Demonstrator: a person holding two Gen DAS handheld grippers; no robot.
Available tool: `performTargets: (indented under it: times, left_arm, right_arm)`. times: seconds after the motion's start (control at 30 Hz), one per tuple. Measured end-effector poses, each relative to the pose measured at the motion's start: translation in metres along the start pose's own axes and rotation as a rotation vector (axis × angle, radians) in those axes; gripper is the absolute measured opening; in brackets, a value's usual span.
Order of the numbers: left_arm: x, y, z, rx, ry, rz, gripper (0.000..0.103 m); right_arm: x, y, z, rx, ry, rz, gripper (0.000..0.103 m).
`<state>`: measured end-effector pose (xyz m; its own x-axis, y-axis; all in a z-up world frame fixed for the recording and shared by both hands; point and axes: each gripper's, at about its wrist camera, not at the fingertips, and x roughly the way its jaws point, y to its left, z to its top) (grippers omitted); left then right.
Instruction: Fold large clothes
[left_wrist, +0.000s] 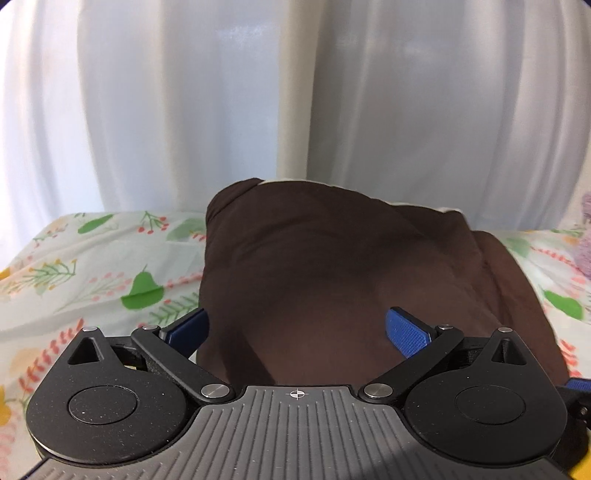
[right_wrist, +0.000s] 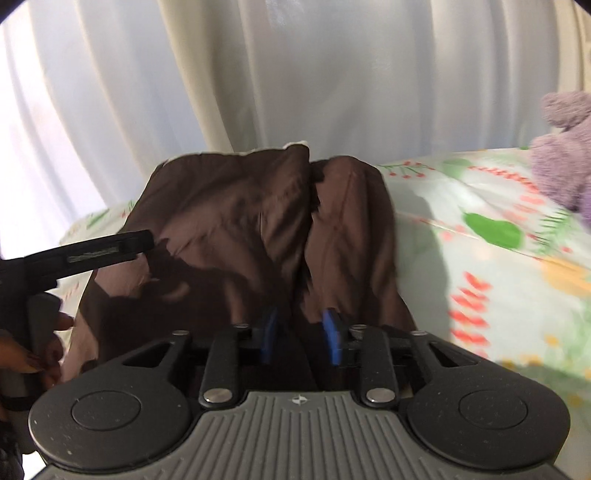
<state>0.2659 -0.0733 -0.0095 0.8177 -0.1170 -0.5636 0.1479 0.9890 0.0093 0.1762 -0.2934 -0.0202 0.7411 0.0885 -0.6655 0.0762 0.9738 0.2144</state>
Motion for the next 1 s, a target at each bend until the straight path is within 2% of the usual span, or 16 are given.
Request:
performTargets:
  times: [0.03,0.07,0.13,0.27,0.33,0.43,0.5,0.73,1.0]
  left_arm:
    - [-0.019,0.003,-0.009,-0.004,0.030,-0.025,0.103]
    - [-0.035,0.007,-0.018,-0.010,0.062,-0.046,0.103]
    - [-0.061,0.013,-0.036,-0.015,0.110,-0.087,0.103]
    - [-0.088,0.018,-0.068,-0.003,0.260,-0.097,0.103]
    - [-0.094,0.018,-0.079,0.009,0.324,-0.081,0.103]
    - [-0.102,0.017,-0.088,0.045,0.357,-0.029,0.103]
    - [-0.107,0.019,-0.088,0.058,0.352,-0.002,0.103]
    - [-0.125,0.020,-0.075,0.035,0.349,-0.015,0.103]
    - [-0.129,0.018,-0.070,0.027,0.333,0.020,0.103]
  right_arm:
    - [-0.014,0.005,-0.008,-0.014,0.017,-0.053,0.075]
    - [-0.024,0.009,-0.016,-0.032,0.042,-0.069,0.083]
    - [-0.042,0.016,-0.034,-0.055,0.103,-0.057,0.083]
    - [-0.050,0.027,-0.070,-0.056,0.241,-0.108,0.097]
    - [-0.049,0.032,-0.084,-0.065,0.280,-0.112,0.099]
    - [-0.055,0.044,-0.083,-0.079,0.285,-0.138,0.099]
    - [-0.061,0.050,-0.076,-0.077,0.272,-0.154,0.099]
    - [-0.071,0.068,-0.058,-0.106,0.231,-0.211,0.099]
    - [-0.079,0.076,-0.045,-0.109,0.188,-0.220,0.099]
